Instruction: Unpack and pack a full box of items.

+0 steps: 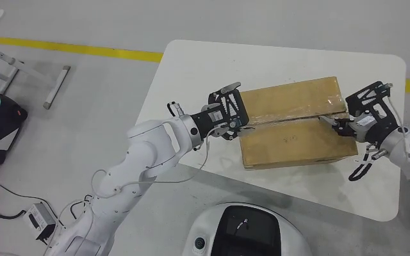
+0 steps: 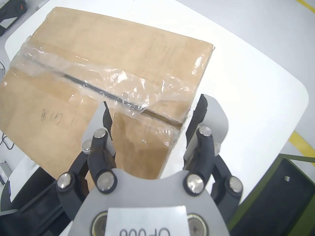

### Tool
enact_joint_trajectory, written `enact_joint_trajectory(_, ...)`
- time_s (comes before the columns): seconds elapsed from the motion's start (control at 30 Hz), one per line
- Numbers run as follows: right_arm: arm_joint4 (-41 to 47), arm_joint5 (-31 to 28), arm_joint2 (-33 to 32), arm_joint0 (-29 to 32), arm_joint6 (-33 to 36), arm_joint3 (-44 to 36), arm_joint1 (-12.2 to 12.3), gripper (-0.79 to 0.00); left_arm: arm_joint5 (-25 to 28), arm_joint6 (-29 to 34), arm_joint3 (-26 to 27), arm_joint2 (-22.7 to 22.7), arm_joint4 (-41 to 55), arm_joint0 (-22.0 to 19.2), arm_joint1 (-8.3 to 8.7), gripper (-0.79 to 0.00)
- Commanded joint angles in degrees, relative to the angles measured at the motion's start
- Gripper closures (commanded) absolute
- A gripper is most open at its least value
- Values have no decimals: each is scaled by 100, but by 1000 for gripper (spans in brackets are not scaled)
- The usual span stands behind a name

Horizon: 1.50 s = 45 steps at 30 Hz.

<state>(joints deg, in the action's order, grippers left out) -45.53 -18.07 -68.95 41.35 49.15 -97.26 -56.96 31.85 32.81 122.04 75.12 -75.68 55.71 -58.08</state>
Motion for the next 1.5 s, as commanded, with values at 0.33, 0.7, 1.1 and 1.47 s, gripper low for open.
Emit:
enact_joint_trajectory(0.33, 196, 295, -731, 381, 166, -133, 123, -634, 40, 20, 53, -52, 26, 14, -1, -785)
enact_joint_trajectory(0.7, 1520, -500, -880, 416, -1120, -119, 70, 0, -37, 18, 89, -8, 27, -11, -2, -785)
enact_joint_trajectory(1.1, 953, -1712, 905, -490, -2186, 706, -292, 0, -502, 27, 135, 437, -183, 154, 18, -785)
enact_joint_trajectory(1.47, 728, -2247, 1693, -972, -2492, 1450, -548, 0, -520, 58, 146, 763, -162, 381, 48, -785)
